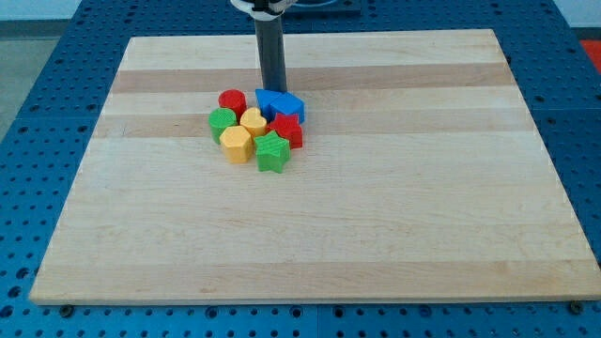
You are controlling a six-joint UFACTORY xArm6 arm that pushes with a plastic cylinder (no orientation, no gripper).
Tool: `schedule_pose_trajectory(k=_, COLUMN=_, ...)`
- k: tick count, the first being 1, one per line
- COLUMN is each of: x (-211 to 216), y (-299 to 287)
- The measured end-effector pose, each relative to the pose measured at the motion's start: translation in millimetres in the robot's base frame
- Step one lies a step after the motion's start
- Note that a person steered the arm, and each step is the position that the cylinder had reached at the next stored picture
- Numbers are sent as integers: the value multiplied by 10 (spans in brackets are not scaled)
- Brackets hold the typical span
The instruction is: Place the arm toward the green star
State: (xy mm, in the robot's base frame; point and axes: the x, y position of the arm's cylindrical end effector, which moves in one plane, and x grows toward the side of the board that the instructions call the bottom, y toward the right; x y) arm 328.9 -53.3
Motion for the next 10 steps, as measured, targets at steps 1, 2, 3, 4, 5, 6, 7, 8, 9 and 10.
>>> schedule_pose_trajectory(k=1, x=-32, y=297)
schedule_pose_trajectory(k=2, x=-61, y=778)
schedule_pose_trajectory(k=3, x=124, y=1216)
schedule_pose_trajectory(k=4, x=574, y=1418)
schedule_pose_trajectory(k=5, x=951, y=1360)
schedule_pose_trajectory(k=6, x=1280, y=1040)
schedule_pose_trajectory(k=7, x=1556, y=635)
schedule_pose_trajectory(k=8, x=1653, y=323)
schedule_pose_trajectory(k=9, x=1651, y=162)
schedule_pose_trajectory(k=10, x=1638, y=161)
